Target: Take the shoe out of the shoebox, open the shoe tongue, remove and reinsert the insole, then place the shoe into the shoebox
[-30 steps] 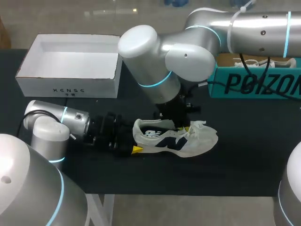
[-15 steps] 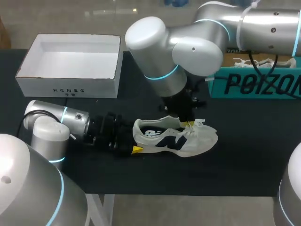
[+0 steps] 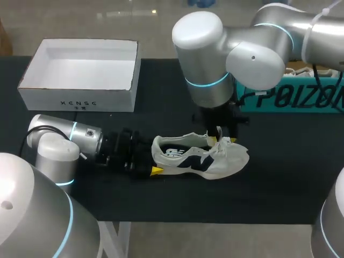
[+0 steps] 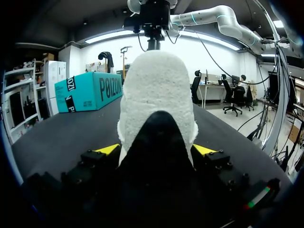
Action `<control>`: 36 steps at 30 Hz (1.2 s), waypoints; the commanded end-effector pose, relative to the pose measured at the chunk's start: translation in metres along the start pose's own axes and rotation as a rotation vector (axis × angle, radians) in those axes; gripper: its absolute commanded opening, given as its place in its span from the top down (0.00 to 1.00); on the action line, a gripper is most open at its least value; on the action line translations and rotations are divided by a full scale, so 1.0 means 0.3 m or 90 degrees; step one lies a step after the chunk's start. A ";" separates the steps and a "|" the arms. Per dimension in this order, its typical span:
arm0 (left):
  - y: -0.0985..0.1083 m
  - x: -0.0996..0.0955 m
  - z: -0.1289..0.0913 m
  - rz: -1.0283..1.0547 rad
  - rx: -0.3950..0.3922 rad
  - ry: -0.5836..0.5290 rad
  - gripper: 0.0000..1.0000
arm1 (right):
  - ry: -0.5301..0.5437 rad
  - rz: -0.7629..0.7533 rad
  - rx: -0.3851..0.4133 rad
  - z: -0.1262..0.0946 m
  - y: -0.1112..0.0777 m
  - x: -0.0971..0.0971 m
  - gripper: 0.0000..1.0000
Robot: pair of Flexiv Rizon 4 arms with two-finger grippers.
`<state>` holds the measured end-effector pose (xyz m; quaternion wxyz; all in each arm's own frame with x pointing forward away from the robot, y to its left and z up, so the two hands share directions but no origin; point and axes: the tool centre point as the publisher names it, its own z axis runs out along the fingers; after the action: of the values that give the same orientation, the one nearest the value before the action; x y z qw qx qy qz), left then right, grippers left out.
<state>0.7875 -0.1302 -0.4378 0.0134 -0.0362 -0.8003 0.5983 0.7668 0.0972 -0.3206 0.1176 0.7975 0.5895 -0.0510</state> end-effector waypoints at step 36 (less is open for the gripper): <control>0.017 -0.001 0.004 0.001 -0.002 -0.001 1.00 | 0.088 0.096 0.002 -0.064 0.026 -0.029 0.40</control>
<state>0.7875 -0.1303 -0.4378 0.0134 -0.0363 -0.8004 0.5983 0.7745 0.0890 -0.3032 0.0787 0.8268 0.5570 0.0073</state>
